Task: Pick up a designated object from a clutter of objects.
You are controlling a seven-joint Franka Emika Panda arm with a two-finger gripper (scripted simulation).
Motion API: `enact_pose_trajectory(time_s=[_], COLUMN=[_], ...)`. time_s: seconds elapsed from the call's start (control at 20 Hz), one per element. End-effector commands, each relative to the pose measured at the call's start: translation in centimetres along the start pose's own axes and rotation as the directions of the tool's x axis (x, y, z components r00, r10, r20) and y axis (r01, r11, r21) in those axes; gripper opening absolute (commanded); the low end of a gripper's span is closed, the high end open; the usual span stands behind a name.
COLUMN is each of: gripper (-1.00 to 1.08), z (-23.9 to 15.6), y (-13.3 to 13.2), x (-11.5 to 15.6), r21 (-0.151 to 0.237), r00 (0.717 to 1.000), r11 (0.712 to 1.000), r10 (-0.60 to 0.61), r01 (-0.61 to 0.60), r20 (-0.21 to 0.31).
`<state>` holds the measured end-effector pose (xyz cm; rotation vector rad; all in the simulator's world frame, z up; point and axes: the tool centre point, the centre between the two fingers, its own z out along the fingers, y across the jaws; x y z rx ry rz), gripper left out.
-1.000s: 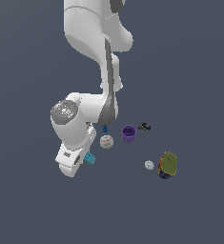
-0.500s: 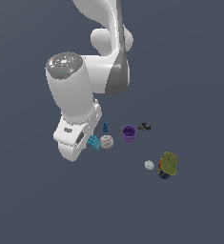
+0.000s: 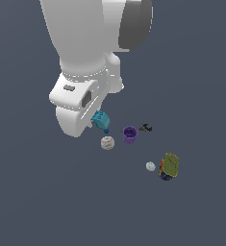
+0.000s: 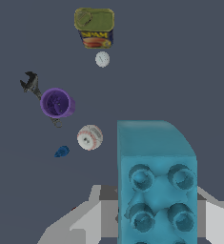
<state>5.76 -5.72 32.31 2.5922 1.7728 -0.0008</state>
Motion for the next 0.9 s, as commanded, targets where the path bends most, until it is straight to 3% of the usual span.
enact_pose_trajectory(time_s=[0.0, 0.4, 0.85], gripper=[-1.00, -1.00, -1.00], z=[-2.6, -7.9, -9.5], y=[-0.5, -1.4, -1.4], x=[0.5, 1.6, 2.0], r21=[0.001, 0.001, 0.001], r00=[1.000, 1.000, 1.000], r11=[1.000, 1.000, 1.000], r10=[0.000, 0.001, 0.001], r01=[0.000, -0.001, -0.001], r20=[0.000, -0.001, -0.001])
